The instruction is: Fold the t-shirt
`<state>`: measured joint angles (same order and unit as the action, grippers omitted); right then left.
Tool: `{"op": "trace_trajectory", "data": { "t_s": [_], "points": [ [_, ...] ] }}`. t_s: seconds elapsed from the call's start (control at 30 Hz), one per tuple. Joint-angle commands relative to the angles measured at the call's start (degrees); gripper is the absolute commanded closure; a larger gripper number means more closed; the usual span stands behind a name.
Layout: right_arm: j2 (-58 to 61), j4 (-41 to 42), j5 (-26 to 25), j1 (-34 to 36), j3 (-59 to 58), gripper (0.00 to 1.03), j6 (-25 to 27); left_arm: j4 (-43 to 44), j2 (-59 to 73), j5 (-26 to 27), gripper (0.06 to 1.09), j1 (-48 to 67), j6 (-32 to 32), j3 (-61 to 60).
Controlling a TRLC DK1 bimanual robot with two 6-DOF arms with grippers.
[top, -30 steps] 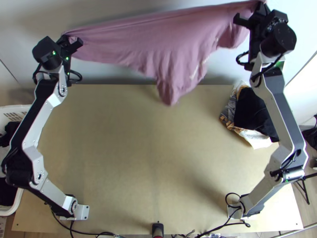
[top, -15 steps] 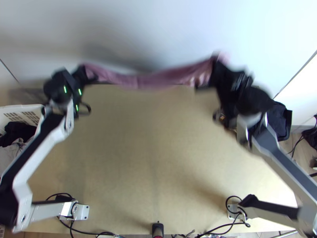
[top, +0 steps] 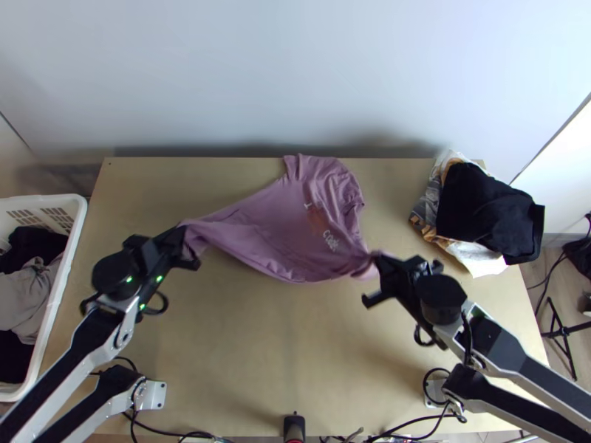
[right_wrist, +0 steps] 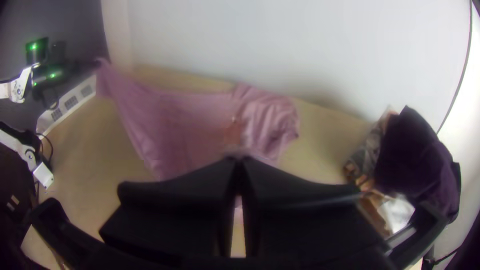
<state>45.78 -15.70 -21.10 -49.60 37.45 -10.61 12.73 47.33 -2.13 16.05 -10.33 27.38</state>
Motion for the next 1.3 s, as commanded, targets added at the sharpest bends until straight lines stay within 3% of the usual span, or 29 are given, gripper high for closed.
{"op": "trace_trajectory", "data": {
  "t_s": [0.0, 0.23, 0.37, 0.4, 0.43, 0.57, 0.67, 0.8, 0.9, 0.97, 1.07, 1.17, 1.27],
  "points": [
    [-5.09, -11.19, 6.60, -1.72, -4.14, 1.00, -4.77, -4.91, -8.66, 5.47, 1.05, -12.89, 6.72, -5.49],
    [-9.83, -16.64, 7.48, -2.60, -5.55, 1.00, -3.71, -10.27, -14.46, 14.44, 1.05, -31.35, 16.83, -7.34],
    [-10.45, -16.82, 7.48, -2.51, -5.46, 1.00, -3.01, -18.62, -17.98, 19.18, 1.04, -32.40, 20.00, -6.28],
    [-10.62, -16.82, 7.48, -2.60, -5.11, 1.00, -2.66, -21.26, -20.52, 19.71, 0.97, -31.26, 20.00, -6.19],
    [-10.54, -16.82, 7.48, -2.60, -4.49, 1.00, -2.57, -23.54, -24.04, 20.15, 0.83, -29.33, 20.00, -6.37],
    [-10.45, -16.82, 7.48, -2.43, -3.00, 1.00, -1.61, -37.52, -38.10, 20.41, 0.12, -19.57, 24.48, -6.46],
    [-10.45, -16.82, 7.48, -2.43, -1.77, 1.00, -0.81, -41.21, -46.10, 20.32, 0.10, -15.70, 27.47, -6.28],
    [-10.27, -16.73, 7.48, -2.08, -0.71, 1.00, -0.20, -44.02, -44.34, 20.06, 0.10, -16.58, 36.43, -4.44],
    [-10.18, -17.17, 7.48, -1.90, 0.60, 1.00, -0.11, -43.41, -41.27, 19.62, 0.10, -18.43, 41.79, -3.03],
    [-9.92, -17.25, 7.48, -1.81, 1.84, 1.00, -0.02, -39.45, -38.72, 19.53, 0.10, -20.98, 41.97, -2.85],
    [-8.69, -15.85, 7.48, -0.14, 3.86, 1.00, -0.02, -32.16, -31.86, 19.53, 0.10, -25.02, 38.63, -3.21],
    [-8.43, -15.41, 7.57, 0.12, 4.30, 1.00, -0.55, -25.48, -24.74, 18.92, 0.10, -24.14, 30.10, -2.59],
    [-8.60, -15.50, 7.66, -0.14, 3.59, 1.00, -1.25, -19.32, -15.34, 12.68, 0.10, -15.97, 21.23, -1.71]
  ]
}}
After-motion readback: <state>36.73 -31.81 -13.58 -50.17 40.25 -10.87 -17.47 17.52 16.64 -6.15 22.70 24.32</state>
